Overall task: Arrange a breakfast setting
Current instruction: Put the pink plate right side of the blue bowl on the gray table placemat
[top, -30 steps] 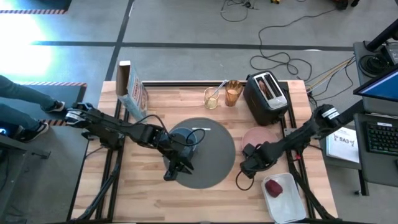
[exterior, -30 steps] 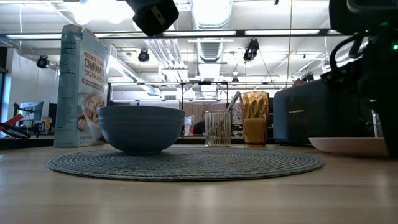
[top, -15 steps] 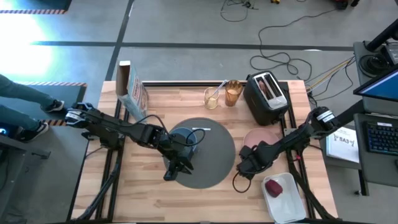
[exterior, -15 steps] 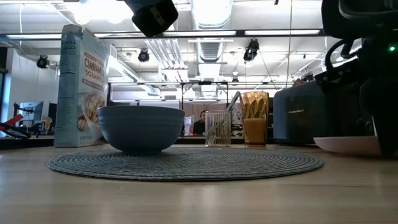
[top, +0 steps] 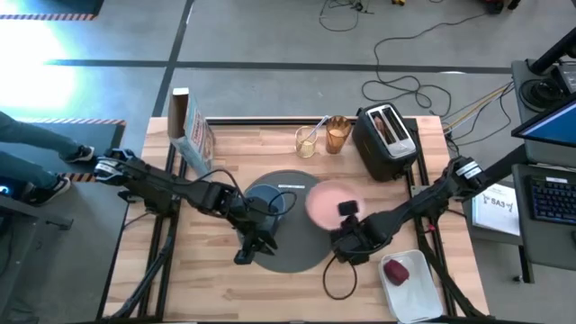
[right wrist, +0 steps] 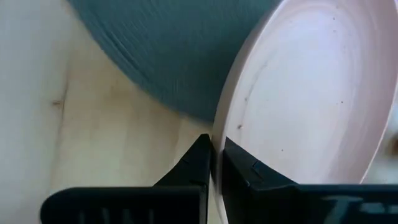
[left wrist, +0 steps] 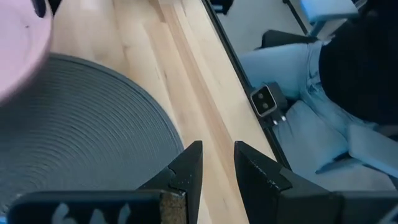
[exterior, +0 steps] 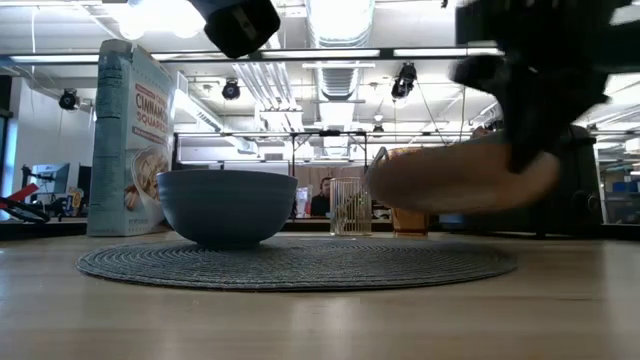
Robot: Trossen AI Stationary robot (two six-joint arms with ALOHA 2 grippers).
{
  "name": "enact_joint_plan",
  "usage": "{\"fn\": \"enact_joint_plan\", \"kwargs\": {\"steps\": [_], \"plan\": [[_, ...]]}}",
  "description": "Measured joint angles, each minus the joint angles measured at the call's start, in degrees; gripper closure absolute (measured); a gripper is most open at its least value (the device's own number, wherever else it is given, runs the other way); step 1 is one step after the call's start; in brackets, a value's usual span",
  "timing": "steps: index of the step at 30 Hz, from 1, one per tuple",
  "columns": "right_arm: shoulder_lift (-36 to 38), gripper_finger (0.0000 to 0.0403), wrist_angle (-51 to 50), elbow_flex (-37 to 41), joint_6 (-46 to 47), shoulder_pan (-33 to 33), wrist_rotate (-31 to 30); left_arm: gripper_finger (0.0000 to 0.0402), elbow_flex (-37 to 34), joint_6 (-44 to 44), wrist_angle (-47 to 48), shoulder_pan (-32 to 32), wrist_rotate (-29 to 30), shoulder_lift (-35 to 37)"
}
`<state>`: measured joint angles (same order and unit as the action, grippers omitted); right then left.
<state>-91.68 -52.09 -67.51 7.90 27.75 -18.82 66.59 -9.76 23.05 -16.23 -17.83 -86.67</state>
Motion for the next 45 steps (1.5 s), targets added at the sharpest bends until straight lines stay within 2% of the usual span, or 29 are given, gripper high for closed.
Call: {"fn": "enact_joint_plan", "kwargs": {"steps": [2,4,8,17,21,27,33,40,45], "plan": [[-0.96,0.0392,2.83,-1.18,-9.32,-0.29,0.07,0.0326,0.00,-0.38,1.12,-0.61,-1.28,0.00],[-2.66,0.0392,4.82,-2.16,-14.46,-0.81,1.95,0.0326,0.00,-1.10,1.77,-1.27,-2.34,0.00],[-7.06,0.0391,5.06,-3.72,-16.51,-1.90,7.26,0.0326,0.00,-1.91,2.36,-2.94,-2.51,0.00],[-14.96,0.0390,4.86,-6.14,-22.40,-2.29,3.46,0.0326,0.00,-3.01,2.92,-4.05,-2.84,0.27],[-15.04,0.0390,4.80,-6.12,-21.82,-2.71,-0.45,0.0326,0.00,-3.71,2.90,-4.26,-2.84,0.28],[-14.92,0.0390,4.67,-6.10,-15.56,-3.07,-0.68,0.0326,0.00,-4.52,2.85,-4.22,-2.75,0.28],[-14.95,0.0379,4.78,-6.10,-15.41,-3.04,-0.05,0.0326,0.00,-4.52,2.72,-4.22,-2.73,0.28],[-14.93,0.0392,5.04,-6.10,-15.35,-3.04,-0.39,0.0326,0.00,-4.75,2.64,-4.22,-2.71,0.28],[-14.94,0.0383,5.50,-6.10,-12.79,-3.04,-1.80,0.0326,0.00,-4.74,2.65,-4.22,-2.69,0.28]]}}
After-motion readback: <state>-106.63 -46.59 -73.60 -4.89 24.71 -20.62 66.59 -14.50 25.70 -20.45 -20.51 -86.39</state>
